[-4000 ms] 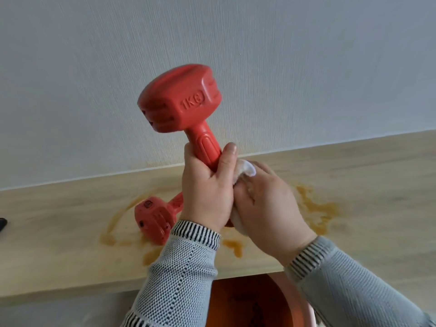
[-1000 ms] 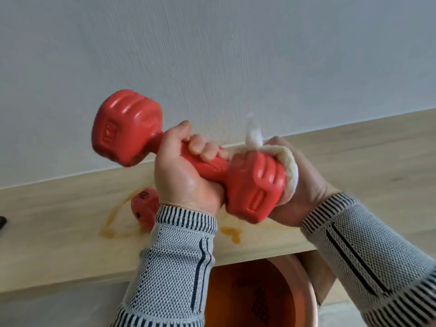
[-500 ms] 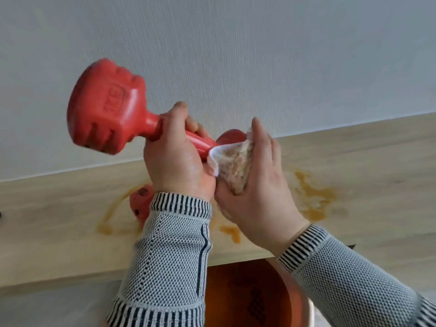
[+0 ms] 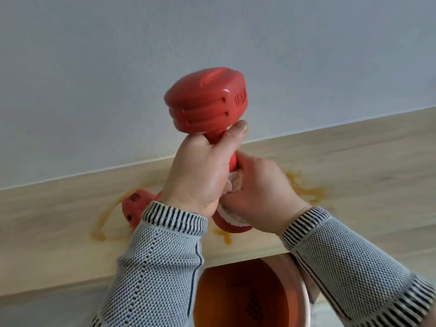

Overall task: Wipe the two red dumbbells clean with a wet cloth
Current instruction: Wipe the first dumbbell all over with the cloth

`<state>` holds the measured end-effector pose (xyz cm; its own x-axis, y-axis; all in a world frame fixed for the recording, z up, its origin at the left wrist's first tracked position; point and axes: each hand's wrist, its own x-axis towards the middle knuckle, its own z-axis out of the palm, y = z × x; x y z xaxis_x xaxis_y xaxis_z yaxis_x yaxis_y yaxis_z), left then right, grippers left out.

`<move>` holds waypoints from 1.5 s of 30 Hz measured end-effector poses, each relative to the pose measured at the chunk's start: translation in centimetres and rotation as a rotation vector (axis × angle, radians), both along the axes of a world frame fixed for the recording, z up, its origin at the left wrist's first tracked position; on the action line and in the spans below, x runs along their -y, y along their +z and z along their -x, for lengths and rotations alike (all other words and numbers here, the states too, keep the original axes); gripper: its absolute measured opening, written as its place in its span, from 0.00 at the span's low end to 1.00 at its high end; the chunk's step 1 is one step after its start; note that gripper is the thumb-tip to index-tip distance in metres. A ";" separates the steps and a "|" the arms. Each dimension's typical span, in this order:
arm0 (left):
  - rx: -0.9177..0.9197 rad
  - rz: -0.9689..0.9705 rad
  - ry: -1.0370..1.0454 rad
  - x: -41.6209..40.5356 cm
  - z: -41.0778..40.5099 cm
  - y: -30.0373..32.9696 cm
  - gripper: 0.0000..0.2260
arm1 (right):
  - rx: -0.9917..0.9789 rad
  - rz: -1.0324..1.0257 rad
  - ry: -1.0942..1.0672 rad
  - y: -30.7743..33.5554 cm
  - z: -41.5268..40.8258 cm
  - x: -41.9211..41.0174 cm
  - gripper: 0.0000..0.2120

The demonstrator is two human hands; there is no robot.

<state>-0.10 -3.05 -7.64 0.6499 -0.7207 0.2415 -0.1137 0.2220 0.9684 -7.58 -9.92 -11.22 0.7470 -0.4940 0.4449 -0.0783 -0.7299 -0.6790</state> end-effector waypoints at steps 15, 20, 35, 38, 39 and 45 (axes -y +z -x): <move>-0.537 -0.193 -0.349 -0.4 -0.2 -2.7 0.30 | 0.495 -0.785 0.187 1.0 0.7 2.8 0.06; -0.166 -0.099 -0.136 0.3 -0.4 -4.4 0.22 | 0.127 -0.926 0.095 -0.5 0.3 2.9 0.18; 0.565 -0.114 0.215 0.8 1.1 -5.3 0.35 | 0.661 -1.430 -0.018 -0.5 -0.3 3.5 0.05; 0.485 -0.151 0.179 0.6 1.2 -4.7 0.29 | 0.727 -1.431 0.059 -0.5 0.0 4.0 0.11; 0.405 -0.170 0.145 0.6 1.1 -4.5 0.27 | 0.779 -1.426 0.076 -0.5 0.1 4.4 0.09; -0.533 -0.281 -0.218 -0.7 0.3 -3.2 0.22 | 0.914 -1.426 0.321 0.4 1.4 6.4 0.03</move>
